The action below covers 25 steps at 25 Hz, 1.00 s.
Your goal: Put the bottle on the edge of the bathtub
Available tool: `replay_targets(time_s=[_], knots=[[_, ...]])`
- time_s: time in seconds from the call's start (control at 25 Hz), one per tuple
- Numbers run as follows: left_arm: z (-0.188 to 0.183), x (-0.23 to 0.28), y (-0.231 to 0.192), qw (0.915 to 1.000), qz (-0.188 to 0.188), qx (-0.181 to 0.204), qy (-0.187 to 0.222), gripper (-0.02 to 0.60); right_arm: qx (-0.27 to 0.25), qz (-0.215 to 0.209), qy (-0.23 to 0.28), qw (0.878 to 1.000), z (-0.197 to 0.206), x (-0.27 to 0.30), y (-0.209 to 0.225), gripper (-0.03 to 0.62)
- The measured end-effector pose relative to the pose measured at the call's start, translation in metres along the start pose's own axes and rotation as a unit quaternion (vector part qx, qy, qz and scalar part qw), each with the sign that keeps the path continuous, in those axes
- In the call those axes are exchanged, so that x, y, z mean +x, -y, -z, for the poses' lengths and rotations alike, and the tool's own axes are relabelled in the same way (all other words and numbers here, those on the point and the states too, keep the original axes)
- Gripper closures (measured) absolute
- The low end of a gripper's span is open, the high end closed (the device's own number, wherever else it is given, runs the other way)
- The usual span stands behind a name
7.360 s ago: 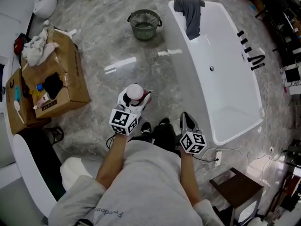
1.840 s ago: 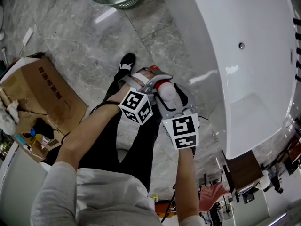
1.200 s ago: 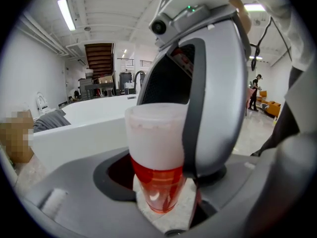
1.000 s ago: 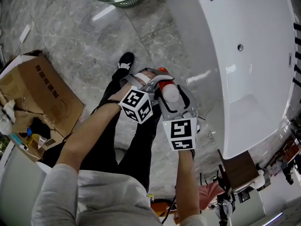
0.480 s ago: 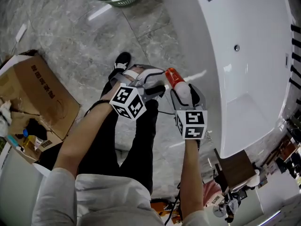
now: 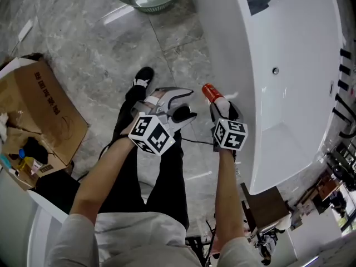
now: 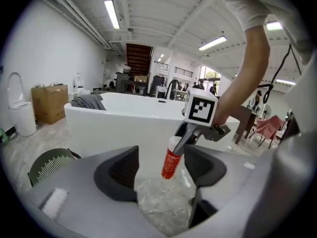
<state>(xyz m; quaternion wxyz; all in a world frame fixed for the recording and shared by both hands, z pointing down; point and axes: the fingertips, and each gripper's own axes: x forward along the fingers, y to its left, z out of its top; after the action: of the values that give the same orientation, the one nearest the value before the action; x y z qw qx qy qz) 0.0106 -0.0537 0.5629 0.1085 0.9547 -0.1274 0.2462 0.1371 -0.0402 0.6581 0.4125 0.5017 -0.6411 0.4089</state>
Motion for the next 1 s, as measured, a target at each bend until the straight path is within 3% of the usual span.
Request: replay_targets(time_s=[0.36, 0.72, 0.88, 1.0], knots=[[0.007, -0.01, -0.023, 0.9954, -0.062, -0.065, 0.031, 0.242, 0.031, 0.015, -0.02, 0.999, -0.004, 0.071, 0.014, 0.315], [0.061, -0.007, -0.033, 0.9854, -0.122, -0.11, 0.045, 0.244, 0.039, 0.009, -0.013, 0.999, -0.006, 0.139, 0.009, 0.315], [0.071, 0.002, -0.03, 0.9819, -0.118, -0.141, 0.045, 0.244, 0.037, 0.013, -0.009, 0.999, -0.003, 0.166, 0.017, 0.315], [0.083, 0.009, -0.028, 0.9818, -0.117, -0.143, 0.043, 0.244, 0.039, 0.018, -0.011, 0.999, 0.001, 0.191, 0.024, 0.315]])
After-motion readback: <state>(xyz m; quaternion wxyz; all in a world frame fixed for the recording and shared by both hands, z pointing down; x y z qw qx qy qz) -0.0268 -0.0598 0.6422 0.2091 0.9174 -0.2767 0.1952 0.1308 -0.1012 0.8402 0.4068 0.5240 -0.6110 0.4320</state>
